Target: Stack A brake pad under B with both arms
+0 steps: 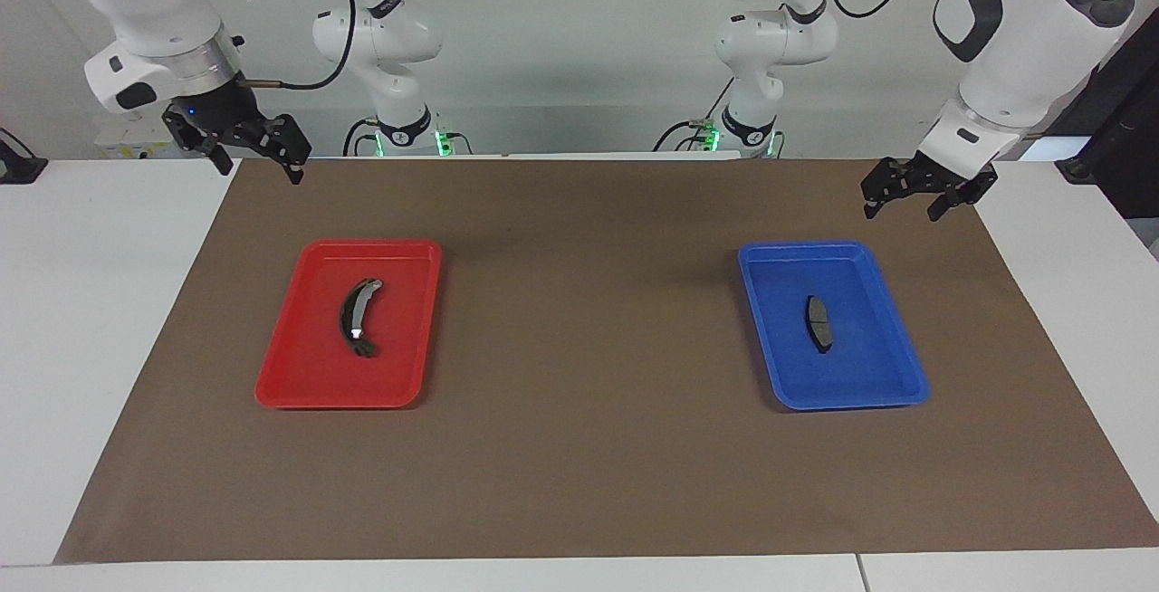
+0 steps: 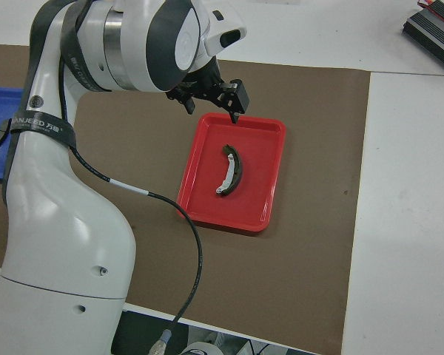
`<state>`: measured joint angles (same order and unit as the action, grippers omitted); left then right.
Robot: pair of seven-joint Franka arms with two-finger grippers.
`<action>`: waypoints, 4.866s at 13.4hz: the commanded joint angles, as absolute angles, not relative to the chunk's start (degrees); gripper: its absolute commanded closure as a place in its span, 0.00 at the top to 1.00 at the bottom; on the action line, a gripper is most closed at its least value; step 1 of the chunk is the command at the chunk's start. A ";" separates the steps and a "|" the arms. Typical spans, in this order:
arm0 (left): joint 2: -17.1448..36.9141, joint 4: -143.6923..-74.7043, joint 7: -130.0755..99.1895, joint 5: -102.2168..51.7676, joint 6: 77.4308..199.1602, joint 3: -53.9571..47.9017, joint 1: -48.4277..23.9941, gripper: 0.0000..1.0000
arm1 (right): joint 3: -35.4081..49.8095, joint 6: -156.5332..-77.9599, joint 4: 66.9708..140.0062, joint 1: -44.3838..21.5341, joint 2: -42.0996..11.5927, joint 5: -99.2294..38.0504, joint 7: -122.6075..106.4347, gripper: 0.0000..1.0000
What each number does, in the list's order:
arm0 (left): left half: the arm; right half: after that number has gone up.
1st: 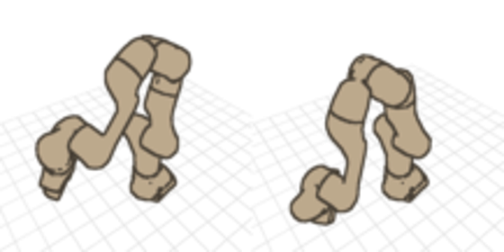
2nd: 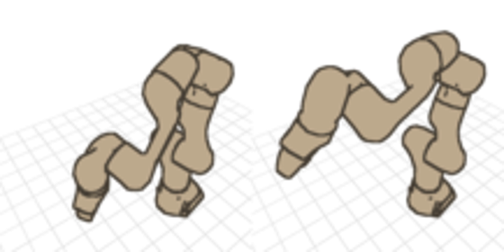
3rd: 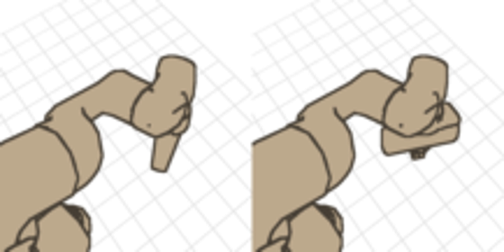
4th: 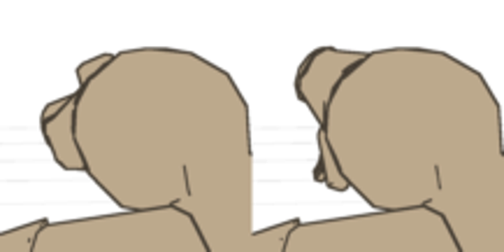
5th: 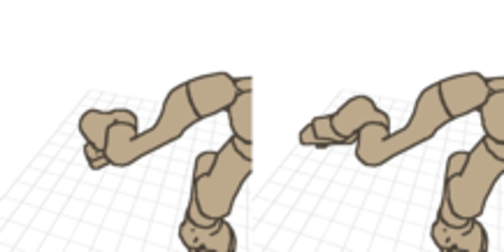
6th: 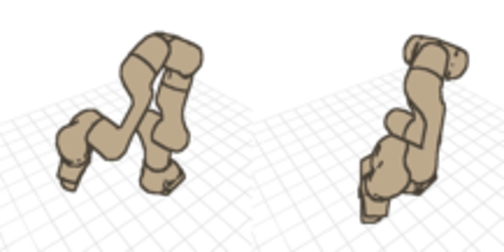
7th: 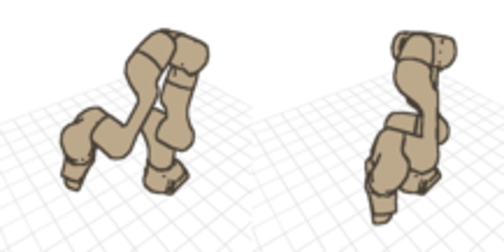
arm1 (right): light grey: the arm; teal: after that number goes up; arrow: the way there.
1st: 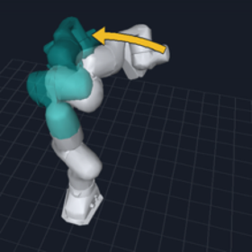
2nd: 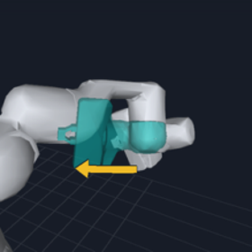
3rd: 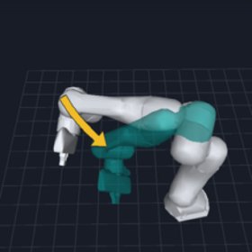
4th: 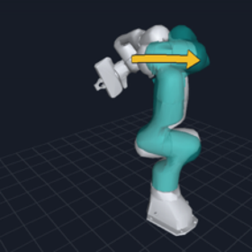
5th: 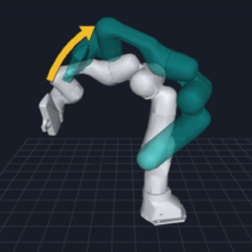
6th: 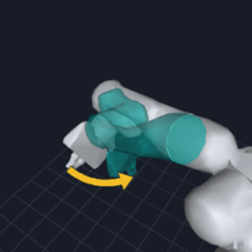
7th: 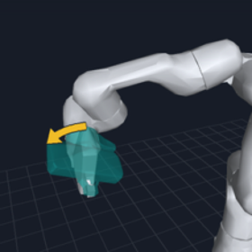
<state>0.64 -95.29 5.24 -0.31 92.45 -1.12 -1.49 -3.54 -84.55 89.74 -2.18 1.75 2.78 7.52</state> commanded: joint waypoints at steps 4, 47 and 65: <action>0.53 -95.71 4.83 -0.97 93.08 -1.23 -1.05 0.99 | -3.34 -84.11 89.56 -2.02 1.76 2.55 7.29 1.00; 15.38 -123.05 4.74 -0.97 142.39 -1.32 -2.90 0.99 | -3.34 -84.29 91.32 -2.02 2.55 2.55 7.29 1.00; 11.17 -121.47 13.63 -0.97 132.55 -1.67 -2.37 0.01 | -3.34 -84.98 91.84 -2.02 2.64 2.46 7.29 1.00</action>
